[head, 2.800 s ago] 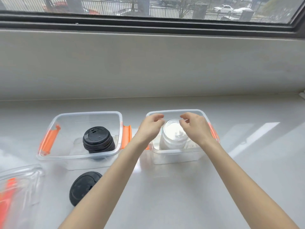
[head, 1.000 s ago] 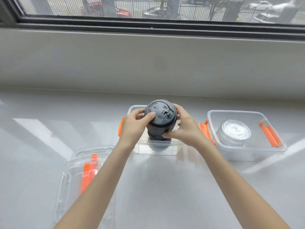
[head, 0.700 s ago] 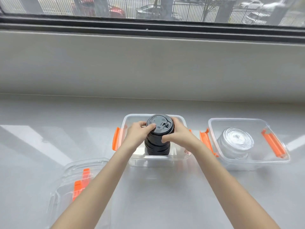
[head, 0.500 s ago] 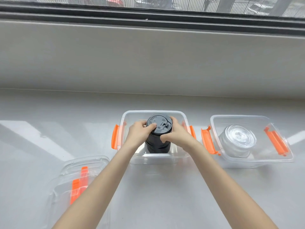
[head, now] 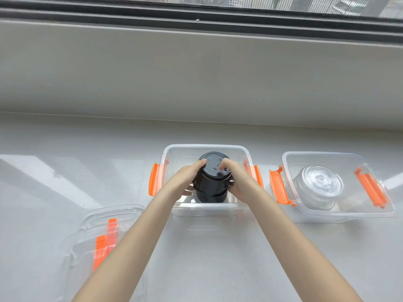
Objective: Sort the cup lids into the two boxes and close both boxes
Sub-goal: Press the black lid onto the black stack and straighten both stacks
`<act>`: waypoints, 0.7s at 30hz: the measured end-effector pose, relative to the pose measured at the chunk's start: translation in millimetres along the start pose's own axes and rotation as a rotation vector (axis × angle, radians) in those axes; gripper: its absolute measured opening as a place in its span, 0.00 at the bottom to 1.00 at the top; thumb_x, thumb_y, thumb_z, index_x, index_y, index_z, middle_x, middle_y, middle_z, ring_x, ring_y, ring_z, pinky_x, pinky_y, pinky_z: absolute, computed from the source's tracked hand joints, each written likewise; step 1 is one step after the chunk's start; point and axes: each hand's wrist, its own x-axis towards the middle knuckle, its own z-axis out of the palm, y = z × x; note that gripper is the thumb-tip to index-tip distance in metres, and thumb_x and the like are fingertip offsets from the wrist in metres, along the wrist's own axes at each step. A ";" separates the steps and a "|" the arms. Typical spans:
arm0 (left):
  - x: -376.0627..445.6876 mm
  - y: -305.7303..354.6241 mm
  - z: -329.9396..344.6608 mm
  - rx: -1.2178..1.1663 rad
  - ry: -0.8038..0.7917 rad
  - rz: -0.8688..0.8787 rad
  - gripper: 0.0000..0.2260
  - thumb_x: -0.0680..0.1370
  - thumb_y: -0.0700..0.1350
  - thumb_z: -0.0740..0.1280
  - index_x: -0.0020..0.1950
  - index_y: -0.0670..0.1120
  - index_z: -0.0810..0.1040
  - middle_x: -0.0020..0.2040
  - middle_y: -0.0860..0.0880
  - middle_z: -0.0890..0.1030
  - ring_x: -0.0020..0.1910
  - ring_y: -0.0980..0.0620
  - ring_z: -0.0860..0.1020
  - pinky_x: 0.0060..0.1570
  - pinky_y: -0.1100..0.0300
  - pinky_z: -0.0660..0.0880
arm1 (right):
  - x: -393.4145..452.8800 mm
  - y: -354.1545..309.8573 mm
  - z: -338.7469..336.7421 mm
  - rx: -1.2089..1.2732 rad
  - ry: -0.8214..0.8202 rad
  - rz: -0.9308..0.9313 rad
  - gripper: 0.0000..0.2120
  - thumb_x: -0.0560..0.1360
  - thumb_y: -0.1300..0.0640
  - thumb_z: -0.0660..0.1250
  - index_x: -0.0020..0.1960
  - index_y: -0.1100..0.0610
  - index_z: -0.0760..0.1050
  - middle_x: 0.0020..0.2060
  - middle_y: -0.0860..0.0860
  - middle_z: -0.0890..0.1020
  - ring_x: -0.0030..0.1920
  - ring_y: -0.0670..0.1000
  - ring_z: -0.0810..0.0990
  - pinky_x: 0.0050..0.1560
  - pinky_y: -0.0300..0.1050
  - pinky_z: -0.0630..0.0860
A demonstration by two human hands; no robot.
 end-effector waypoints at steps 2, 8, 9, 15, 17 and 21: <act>2.8 -1.1 0.7 0.000 0.000 0.007 0.26 0.75 0.63 0.55 0.61 0.46 0.75 0.54 0.46 0.76 0.53 0.45 0.75 0.51 0.55 0.70 | -0.9 -1.2 0.4 0.009 0.007 -0.018 0.08 0.72 0.59 0.62 0.37 0.63 0.68 0.35 0.51 0.75 0.41 0.51 0.72 0.50 0.45 0.65; 6.1 -4.2 -1.3 0.009 0.002 -0.029 0.23 0.74 0.63 0.56 0.55 0.46 0.74 0.50 0.45 0.75 0.50 0.44 0.74 0.54 0.54 0.71 | 7.3 -0.5 2.7 -0.157 -0.006 -0.095 0.07 0.75 0.53 0.61 0.45 0.55 0.77 0.40 0.49 0.79 0.40 0.46 0.74 0.53 0.43 0.68; 6.8 -4.9 -1.3 0.016 -0.002 -0.040 0.23 0.74 0.63 0.56 0.55 0.46 0.74 0.49 0.45 0.75 0.50 0.45 0.74 0.54 0.54 0.71 | 6.8 -0.1 2.3 -0.188 -0.014 -0.088 0.10 0.76 0.52 0.61 0.51 0.56 0.77 0.43 0.49 0.78 0.41 0.45 0.74 0.52 0.42 0.67; 6.3 -4.1 -1.0 0.001 -0.025 -0.040 0.18 0.75 0.60 0.57 0.52 0.47 0.73 0.44 0.48 0.75 0.51 0.45 0.74 0.57 0.53 0.71 | 3.5 1.2 1.6 -0.194 -0.053 0.000 0.09 0.77 0.50 0.58 0.47 0.54 0.73 0.39 0.47 0.76 0.39 0.43 0.71 0.53 0.42 0.65; 5.3 -2.1 -0.4 0.012 -0.013 -0.023 0.17 0.75 0.60 0.57 0.52 0.48 0.73 0.42 0.50 0.74 0.51 0.45 0.73 0.55 0.54 0.70 | 4.4 0.9 3.8 -0.183 -0.031 -0.017 0.10 0.76 0.49 0.58 0.42 0.52 0.74 0.39 0.47 0.77 0.39 0.44 0.73 0.52 0.42 0.66; 4.0 2.6 2.2 0.053 -0.005 -0.002 0.18 0.75 0.60 0.57 0.52 0.48 0.73 0.42 0.50 0.73 0.49 0.47 0.71 0.49 0.56 0.67 | 6.3 0.0 2.3 -0.104 0.039 -0.018 0.10 0.76 0.52 0.59 0.37 0.52 0.73 0.35 0.48 0.76 0.37 0.46 0.72 0.51 0.43 0.67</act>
